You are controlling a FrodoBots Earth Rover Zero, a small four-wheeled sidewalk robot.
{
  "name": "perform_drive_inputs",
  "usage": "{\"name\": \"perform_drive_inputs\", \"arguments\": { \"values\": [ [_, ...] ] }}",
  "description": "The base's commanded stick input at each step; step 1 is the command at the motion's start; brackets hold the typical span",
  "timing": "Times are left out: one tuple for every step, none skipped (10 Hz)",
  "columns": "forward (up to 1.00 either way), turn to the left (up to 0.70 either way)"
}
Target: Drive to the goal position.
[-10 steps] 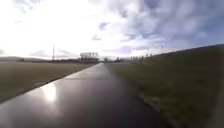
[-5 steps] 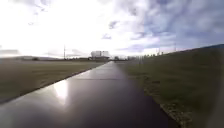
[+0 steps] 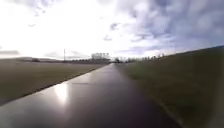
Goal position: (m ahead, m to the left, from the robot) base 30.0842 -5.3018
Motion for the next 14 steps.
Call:
{"name": "perform_drive_inputs", "arguments": {
  "values": [
    [1.0,0.0],
    [1.0,0.0],
    [1.0,-0.09],
    [1.0,-0.32],
    [1.0,-0.31],
    [1.0,0.0],
    [1.0,0.0],
    [1.0,0.0],
    [1.0,0.0],
    [1.0,0.0],
    [1.0,0.0],
    [1.0,0.0],
    [1.0,0.0],
    [1.0,0.0]
  ]
}}
